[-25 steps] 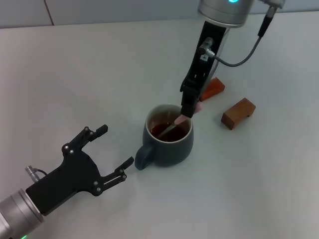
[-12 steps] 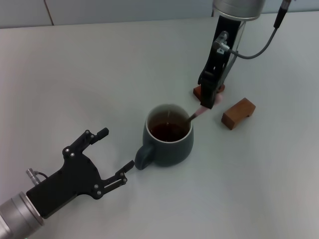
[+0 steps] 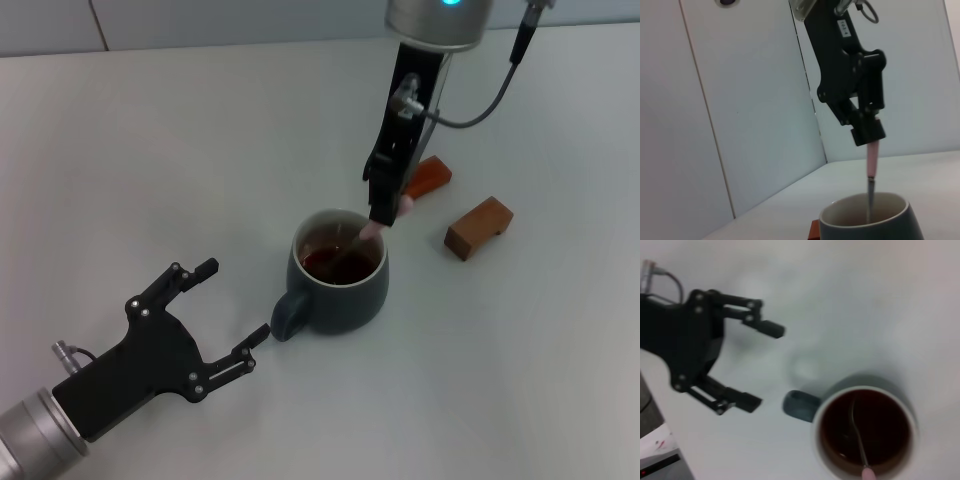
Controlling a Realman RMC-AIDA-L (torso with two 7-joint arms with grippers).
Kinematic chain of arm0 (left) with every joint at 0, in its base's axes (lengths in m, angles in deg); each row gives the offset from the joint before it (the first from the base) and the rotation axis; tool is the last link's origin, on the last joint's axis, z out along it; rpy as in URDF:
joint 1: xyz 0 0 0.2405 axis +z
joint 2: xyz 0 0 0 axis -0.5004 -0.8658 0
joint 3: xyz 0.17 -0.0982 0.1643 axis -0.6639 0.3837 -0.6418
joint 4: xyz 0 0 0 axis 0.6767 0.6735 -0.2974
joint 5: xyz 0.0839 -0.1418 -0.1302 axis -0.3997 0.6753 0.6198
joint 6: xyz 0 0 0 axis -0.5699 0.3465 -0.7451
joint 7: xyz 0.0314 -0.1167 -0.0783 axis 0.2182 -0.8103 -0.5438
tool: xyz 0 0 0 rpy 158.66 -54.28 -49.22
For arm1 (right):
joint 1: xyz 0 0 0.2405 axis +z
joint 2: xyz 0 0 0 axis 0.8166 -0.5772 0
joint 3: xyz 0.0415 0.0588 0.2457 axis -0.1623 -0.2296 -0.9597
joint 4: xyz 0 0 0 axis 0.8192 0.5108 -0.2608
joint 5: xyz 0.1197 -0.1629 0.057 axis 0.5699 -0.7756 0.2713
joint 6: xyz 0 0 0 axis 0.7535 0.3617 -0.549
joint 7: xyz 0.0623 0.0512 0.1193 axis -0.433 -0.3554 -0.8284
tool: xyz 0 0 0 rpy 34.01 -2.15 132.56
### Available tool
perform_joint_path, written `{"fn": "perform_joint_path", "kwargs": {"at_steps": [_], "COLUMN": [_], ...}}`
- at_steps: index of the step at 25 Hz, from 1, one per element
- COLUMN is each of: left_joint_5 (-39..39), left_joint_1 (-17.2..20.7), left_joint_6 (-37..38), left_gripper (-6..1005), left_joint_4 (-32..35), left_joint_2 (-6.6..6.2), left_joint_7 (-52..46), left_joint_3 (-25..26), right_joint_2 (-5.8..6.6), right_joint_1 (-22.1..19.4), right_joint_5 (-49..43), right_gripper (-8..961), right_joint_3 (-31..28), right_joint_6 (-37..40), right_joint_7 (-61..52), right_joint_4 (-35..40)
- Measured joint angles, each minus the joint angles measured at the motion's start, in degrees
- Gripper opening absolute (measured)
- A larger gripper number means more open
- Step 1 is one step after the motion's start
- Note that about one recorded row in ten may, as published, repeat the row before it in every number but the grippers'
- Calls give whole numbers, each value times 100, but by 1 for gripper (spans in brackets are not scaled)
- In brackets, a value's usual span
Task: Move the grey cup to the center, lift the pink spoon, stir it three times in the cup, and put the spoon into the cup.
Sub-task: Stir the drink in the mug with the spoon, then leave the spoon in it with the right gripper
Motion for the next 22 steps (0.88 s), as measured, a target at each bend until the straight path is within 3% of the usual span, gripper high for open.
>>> {"fn": "perform_joint_path", "kwargs": {"at_steps": [7,14,22], "left_joint_5": [0,0,0], "left_joint_1": [-1,-24,2], "left_joint_6": [20,24,53], "left_gripper": [857,857,857], "left_joint_4": [2,2,-11], "left_joint_2": [-7,-7,-1], "left_joint_7": [0,0,-7], "left_joint_3": [0,0,0], "right_joint_2": [83,-17,-11], "right_joint_1": [-54,-1,64], "right_joint_5": [-212,-107,-195], "right_gripper": [157,161,165], "right_joint_3": [0,0,0], "right_joint_6": [-7,162,-162], "right_joint_7": [-20,13,16], "right_joint_4": [-114,-24,53]}}
